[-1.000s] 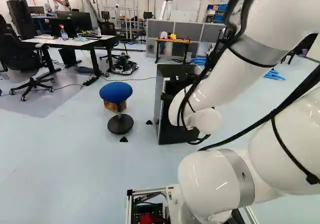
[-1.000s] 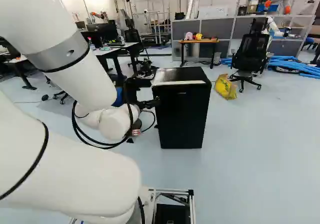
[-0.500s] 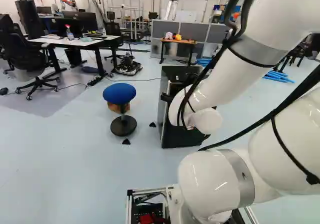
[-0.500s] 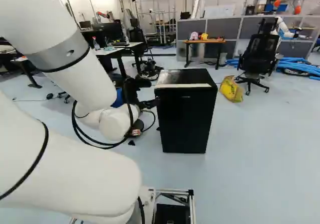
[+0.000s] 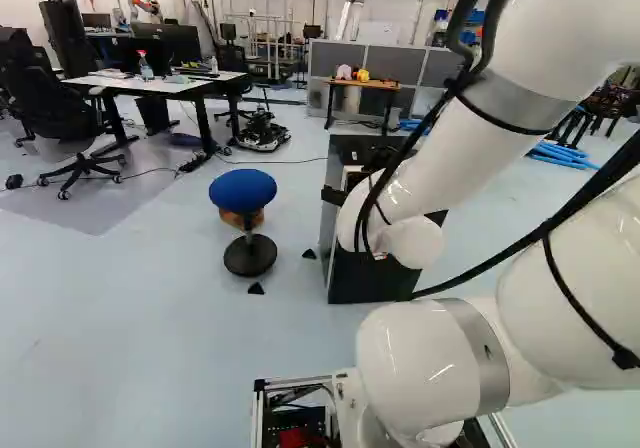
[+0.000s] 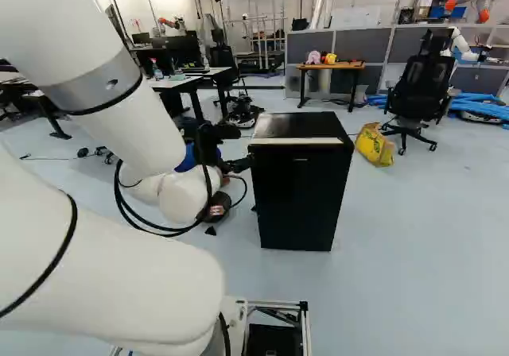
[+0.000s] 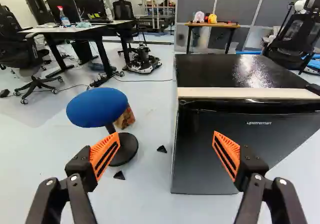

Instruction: Grab a drink from the fridge

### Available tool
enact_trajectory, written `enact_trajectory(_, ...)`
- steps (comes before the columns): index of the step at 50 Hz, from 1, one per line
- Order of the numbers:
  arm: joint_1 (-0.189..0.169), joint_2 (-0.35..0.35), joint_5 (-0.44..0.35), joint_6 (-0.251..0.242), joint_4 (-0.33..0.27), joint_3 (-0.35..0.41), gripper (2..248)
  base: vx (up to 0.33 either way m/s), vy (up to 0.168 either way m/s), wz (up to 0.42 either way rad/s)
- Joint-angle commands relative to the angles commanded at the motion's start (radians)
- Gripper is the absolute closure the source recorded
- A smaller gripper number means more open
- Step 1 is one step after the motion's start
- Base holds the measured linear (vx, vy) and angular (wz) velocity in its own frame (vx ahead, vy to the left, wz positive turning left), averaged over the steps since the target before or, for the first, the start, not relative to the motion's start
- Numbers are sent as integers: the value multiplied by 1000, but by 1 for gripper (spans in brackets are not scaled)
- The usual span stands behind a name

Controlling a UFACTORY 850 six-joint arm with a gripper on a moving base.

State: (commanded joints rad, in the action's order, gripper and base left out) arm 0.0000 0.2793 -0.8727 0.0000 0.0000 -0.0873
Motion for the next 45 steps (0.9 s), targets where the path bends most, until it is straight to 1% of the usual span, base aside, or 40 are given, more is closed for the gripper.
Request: enact_trajectory(45, 0, 0, 0, 0, 0, 0, 3, 8, 0, 0)
